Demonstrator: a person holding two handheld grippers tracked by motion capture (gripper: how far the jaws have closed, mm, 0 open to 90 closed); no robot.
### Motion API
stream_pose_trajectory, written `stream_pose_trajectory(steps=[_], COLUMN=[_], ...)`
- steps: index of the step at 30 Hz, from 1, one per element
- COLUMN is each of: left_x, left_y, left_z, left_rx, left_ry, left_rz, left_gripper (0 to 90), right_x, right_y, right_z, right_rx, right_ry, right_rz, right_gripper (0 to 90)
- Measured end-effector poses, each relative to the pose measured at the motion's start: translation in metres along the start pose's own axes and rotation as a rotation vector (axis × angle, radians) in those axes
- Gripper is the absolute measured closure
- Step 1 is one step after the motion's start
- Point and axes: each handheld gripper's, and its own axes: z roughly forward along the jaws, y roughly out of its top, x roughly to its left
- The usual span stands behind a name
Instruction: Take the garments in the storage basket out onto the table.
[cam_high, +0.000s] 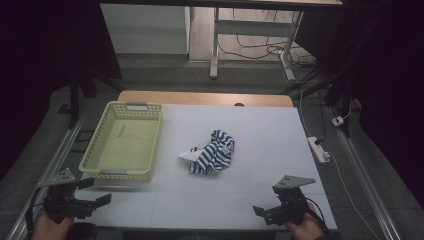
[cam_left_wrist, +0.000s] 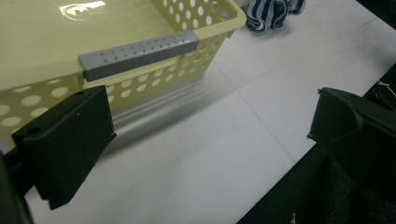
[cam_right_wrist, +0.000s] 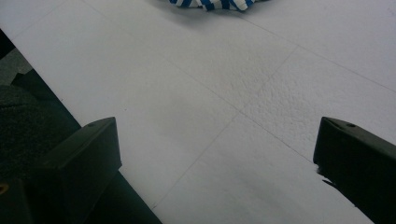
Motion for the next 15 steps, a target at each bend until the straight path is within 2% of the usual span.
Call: stream_pose_trajectory(steps=[8,15], left_x=[-0.0016,-0.0031], left_y=[-0.0042,-0.0062], left_z=[-0.0042,-0.0043], left_rx=[0.027,0.075], left_ry=[0.030,0.047], left_rz=[-0.001,0.006], left_gripper=[0.0,0.0], right_x=[0.0008,0.0011], right_y=[0.0002,0.0006], right_z=[0.0000,0.0005], right_rx=[0.003,0.010], right_ry=[-0.005,-0.008], right_rz=[-0.005,-0.006], right_gripper=[0.7,0.7])
